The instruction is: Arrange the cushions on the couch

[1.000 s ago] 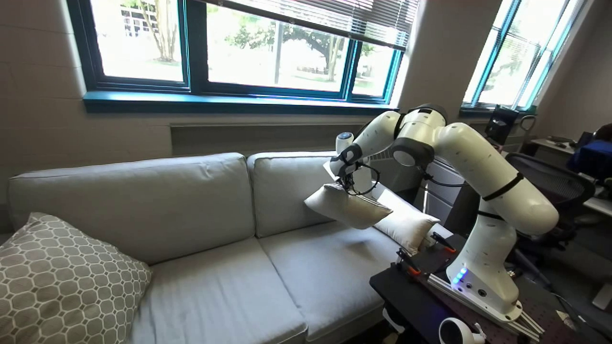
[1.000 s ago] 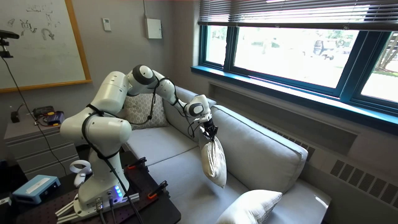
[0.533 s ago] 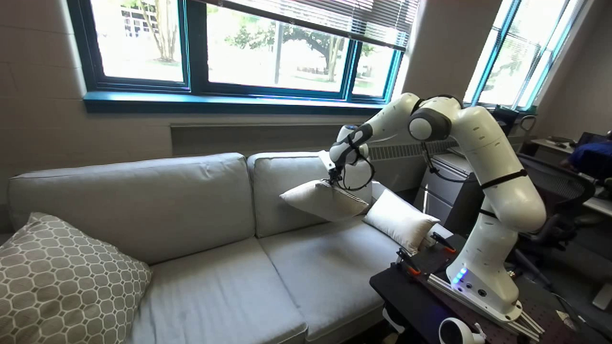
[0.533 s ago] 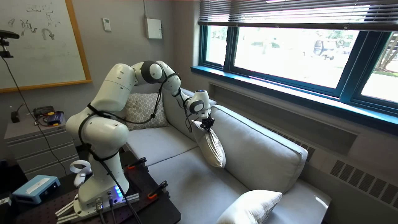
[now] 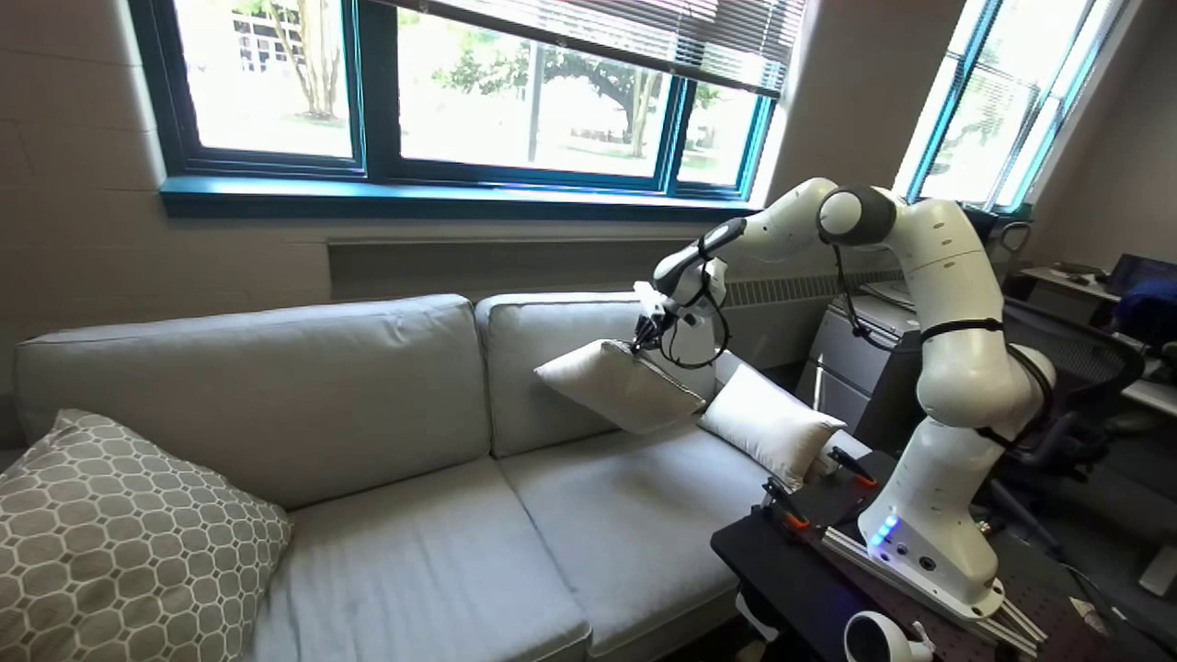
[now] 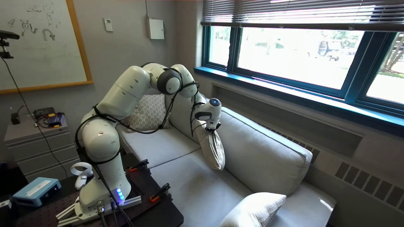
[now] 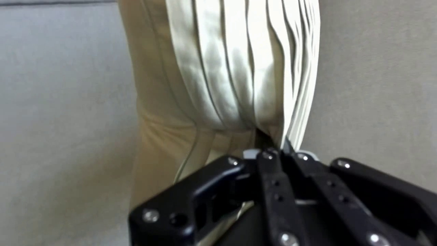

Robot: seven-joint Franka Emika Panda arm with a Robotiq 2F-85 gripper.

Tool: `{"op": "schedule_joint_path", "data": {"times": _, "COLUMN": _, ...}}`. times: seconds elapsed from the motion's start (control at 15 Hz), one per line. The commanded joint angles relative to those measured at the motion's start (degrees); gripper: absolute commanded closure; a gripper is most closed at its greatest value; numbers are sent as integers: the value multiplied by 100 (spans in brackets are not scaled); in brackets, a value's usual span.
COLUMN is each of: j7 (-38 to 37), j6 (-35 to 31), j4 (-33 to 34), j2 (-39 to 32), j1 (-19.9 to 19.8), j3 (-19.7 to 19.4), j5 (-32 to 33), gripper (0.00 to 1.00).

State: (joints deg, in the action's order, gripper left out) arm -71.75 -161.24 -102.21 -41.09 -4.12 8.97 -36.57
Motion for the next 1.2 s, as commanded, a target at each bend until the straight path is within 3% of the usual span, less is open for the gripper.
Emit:
{"op": "schedule_joint_path", "data": {"times": 0.0, "j7": 1410, "j6": 63, "j4": 200, "j2": -231, "j1": -1082, "j3": 964, "j5": -1442, "gripper": 99}}
{"op": "schedule_joint_path", "data": {"times": 0.07, "j7": 1867, "j6": 183, "j4": 221, "j2": -301, "j1": -1310, "j3": 1084, "j5": -1954, "gripper": 99}}
{"op": "schedule_joint_path", "data": {"times": 0.13, "j7": 2110, "j6": 197, "j4": 184, "j2": -414, "j1": -1789, "j3": 1466, "j5": -2096, "gripper": 99}}
{"op": "schedule_joint_path", "data": {"times": 0.4, "j7": 3352, "j6": 895, "j4": 131, "j2": -728, "j1": -2794, "j3": 2020, "j5": -3072, "gripper": 99}}
{"op": "schedule_joint_path", "data": {"times": 0.47, "j7": 3867, "j6": 1535, "j4": 163, "j2": -559, "j1": -2376, "j3": 1395, "j5": -3842, "gripper": 99}}
{"op": "schedule_joint_path", "data": {"times": 0.6, "j7": 4021, "j6": 2390, "j4": -70, "j2": -306, "j1": -1977, "j3": 808, "j5": -3914, "gripper": 99}}
{"op": "schedule_joint_path", "data": {"times": 0.87, "j7": 3422, "j6": 3837, "j4": -99, "j2": -214, "j1": -1046, "j3": -238, "j5": -3376, "gripper": 99}}
{"op": "schedule_joint_path", "data": {"times": 1.13, "j7": 2964, "j6": 4984, "j4": 0, "j2": -570, "j1": -641, "j3": -901, "j5": -3076, "gripper": 99}}
